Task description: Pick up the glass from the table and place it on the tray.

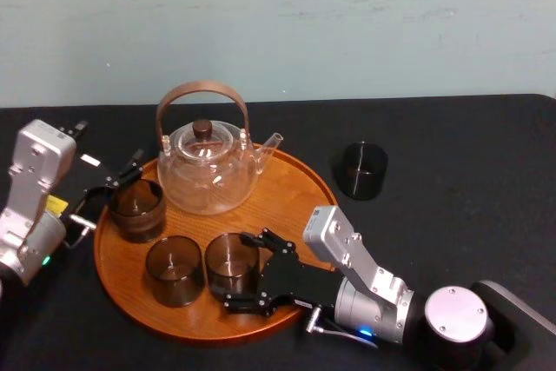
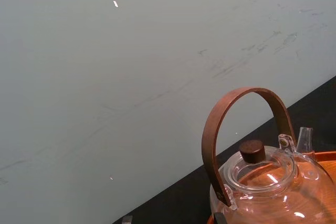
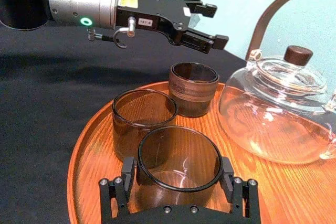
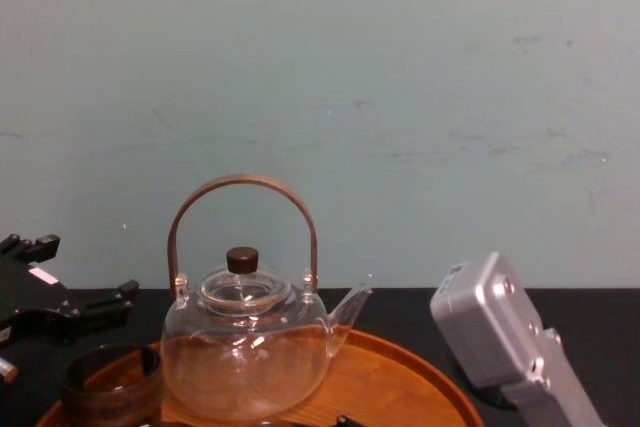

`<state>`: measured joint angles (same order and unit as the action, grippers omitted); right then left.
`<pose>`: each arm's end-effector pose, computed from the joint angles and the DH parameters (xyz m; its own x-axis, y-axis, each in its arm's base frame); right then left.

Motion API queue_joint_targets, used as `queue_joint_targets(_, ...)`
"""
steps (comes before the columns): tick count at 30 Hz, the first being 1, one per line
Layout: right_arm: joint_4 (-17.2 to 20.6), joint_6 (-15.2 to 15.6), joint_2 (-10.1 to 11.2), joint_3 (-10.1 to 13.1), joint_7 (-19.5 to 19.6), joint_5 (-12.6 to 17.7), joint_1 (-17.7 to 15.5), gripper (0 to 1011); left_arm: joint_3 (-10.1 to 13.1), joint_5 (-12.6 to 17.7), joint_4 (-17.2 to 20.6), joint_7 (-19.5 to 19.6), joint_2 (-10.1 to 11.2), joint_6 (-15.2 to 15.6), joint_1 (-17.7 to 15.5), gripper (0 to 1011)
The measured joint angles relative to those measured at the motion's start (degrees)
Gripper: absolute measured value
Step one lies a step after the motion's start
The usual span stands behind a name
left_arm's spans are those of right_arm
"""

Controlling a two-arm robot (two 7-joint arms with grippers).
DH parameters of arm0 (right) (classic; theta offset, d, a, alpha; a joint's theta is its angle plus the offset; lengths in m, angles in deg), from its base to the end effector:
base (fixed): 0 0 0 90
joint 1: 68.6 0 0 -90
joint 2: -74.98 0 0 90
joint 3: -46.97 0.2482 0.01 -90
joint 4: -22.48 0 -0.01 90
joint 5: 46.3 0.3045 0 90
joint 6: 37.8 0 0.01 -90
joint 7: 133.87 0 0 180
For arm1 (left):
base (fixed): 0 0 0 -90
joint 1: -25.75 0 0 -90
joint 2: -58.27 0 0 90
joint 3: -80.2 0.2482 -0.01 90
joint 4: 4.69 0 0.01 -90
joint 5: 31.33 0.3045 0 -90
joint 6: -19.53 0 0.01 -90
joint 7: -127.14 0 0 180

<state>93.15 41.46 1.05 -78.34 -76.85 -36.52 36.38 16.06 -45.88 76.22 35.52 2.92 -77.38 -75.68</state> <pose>0.3417 0.0689 -0.3169 0.8829 -0.4494 0.1363 0.4680 0.8660 -0.1763 0.3472 0.0601 -0.2677 0.2923 0.8803 0.3737 -0.9552 0.2874 0.0701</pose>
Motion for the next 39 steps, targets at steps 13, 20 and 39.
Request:
queue_joint_targets(13, 5.2, 1.7, 2.7, 0.9, 0.5, 0.5, -2.7, 1003, 0.0, 0.0, 0.0, 0.0, 0.0, 0.0, 0.0, 1001)
queue_joint_targets(20, 8.1, 3.5, 4.5, 1.3, 1.4, 0.4, -5.0, 1003, 0.0, 0.0, 0.0, 0.0, 0.0, 0.0, 0.0, 1001)
queue_joint_targets(39, 15.0, 4.9, 8.5, 8.7, 8.7, -0.2, -12.0, 1003, 0.0, 0.0, 0.0, 0.0, 0.0, 0.0, 0.0, 1001)
